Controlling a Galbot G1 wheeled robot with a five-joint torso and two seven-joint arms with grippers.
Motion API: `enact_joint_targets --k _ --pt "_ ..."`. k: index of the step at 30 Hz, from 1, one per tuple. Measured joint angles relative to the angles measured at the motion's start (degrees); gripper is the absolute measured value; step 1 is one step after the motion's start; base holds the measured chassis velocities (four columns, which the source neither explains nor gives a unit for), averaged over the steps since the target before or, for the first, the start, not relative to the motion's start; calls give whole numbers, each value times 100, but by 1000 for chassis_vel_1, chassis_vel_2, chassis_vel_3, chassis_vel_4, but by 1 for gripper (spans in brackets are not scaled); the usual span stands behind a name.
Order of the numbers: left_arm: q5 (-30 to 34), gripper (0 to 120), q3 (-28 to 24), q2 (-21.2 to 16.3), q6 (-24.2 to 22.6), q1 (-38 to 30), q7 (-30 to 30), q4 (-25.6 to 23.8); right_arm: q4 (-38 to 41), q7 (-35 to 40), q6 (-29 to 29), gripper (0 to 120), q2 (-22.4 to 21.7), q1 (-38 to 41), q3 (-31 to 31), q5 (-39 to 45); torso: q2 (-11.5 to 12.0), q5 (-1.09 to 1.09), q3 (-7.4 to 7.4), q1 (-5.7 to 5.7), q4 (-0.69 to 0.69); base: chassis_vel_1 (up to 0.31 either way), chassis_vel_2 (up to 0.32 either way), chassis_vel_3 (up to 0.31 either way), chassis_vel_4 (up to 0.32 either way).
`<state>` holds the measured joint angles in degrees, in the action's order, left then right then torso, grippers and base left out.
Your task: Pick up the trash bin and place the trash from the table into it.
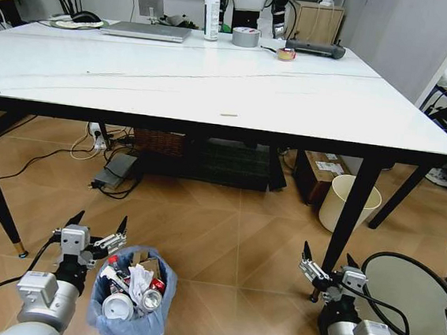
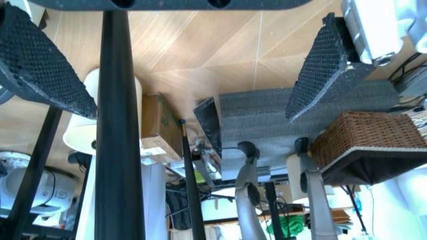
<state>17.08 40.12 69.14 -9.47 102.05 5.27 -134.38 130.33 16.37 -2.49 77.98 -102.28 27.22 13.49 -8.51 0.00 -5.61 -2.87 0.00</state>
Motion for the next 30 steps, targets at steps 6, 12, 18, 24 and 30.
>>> enact_joint_targets --k 6,12,18,24,30 --pt "10 100 19 -49 234 -55 -413 48 105 43 -109 100 46 -21 -7 8 0 0 0 0 -1 0 0 0 0" --pt "-61 100 16 -24 319 -56 -602 106 191 43 -137 100 66 -25 10 -30 0 0 0 0 0 0 0 0 0" --pt "-98 100 14 -24 264 -63 -563 105 191 43 -135 100 63 -23 15 -79 0 0 0 0 -1 0 0 0 0" --pt "-98 100 13 -24 252 -63 -552 104 189 43 -132 100 63 -22 16 -82 0 0 0 0 0 0 0 0 0" --pt "-96 100 13 -25 247 -61 -545 104 185 43 -130 100 63 -22 16 -85 0 0 0 0 -1 0 0 0 0"
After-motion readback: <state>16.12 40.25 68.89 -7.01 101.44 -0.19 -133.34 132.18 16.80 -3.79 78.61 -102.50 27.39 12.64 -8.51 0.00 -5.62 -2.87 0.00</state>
